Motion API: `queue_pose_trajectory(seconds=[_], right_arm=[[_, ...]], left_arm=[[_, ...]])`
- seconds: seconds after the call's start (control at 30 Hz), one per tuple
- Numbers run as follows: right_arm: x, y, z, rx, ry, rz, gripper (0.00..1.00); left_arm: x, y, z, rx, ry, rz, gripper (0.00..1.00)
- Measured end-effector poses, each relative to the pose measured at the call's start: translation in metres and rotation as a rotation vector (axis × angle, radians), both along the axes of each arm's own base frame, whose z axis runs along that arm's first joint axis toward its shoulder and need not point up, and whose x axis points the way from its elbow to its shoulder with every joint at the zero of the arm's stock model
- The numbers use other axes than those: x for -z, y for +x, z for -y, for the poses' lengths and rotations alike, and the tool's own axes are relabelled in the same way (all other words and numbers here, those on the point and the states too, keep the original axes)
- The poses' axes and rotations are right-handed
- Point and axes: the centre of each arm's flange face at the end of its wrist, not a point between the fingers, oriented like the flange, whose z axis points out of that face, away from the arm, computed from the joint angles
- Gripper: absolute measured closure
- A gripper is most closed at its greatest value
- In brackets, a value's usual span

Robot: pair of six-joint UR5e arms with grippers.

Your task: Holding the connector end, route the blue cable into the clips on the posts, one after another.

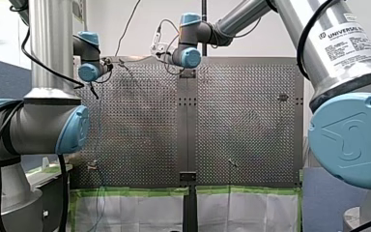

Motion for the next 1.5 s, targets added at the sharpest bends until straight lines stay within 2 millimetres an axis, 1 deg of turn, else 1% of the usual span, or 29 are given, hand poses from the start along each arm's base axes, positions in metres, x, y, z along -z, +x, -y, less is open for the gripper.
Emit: queue_pose_trajectory(seconds=[0.13, 0.4, 0.5, 0.67, 0.8, 1.0, 1.13, 1.23, 1.3, 1.5], right_arm=[[-0.001, 0.001, 0.002, 0.001, -0.001, 0.002, 1.00], [-0.010, 0.002, 0.006, 0.004, -0.014, 0.015, 1.00], [-0.011, 0.001, 0.009, 0.008, -0.012, 0.019, 1.00], [-0.009, -0.001, 0.014, 0.013, -0.006, 0.021, 1.00], [-0.005, -0.001, 0.018, 0.018, -0.001, 0.016, 1.00], [0.007, 0.001, 0.023, 0.022, 0.010, 0.004, 1.00], [0.015, 0.003, 0.026, 0.024, 0.017, -0.003, 1.00], [0.017, 0.003, 0.028, 0.027, 0.019, -0.004, 1.00], [0.018, 0.003, 0.029, 0.029, 0.019, -0.004, 1.00], [0.019, 0.001, 0.033, 0.037, 0.020, -0.005, 1.00]], left_arm=[[-0.003, 0.002, -0.002, 0.014, -0.015, 0.023, 1.00], [-0.009, 0.006, -0.005, 0.041, -0.046, 0.078, 1.00], [-0.006, 0.009, -0.007, 0.050, -0.057, 0.084, 1.00], [0.005, 0.017, -0.009, 0.059, -0.065, 0.071, 1.00], [0.007, 0.018, -0.010, 0.059, -0.067, 0.068, 1.00], [0.005, 0.020, -0.014, 0.072, -0.074, 0.084, 1.00], [0.004, 0.020, -0.011, 0.095, -0.078, 0.091, 1.00], [0.005, 0.020, -0.007, 0.108, -0.078, 0.090, 1.00], [0.009, 0.022, -0.005, 0.113, -0.080, 0.080, 1.00], [0.030, 0.029, 0.000, 0.109, -0.066, 0.028, 1.00]])
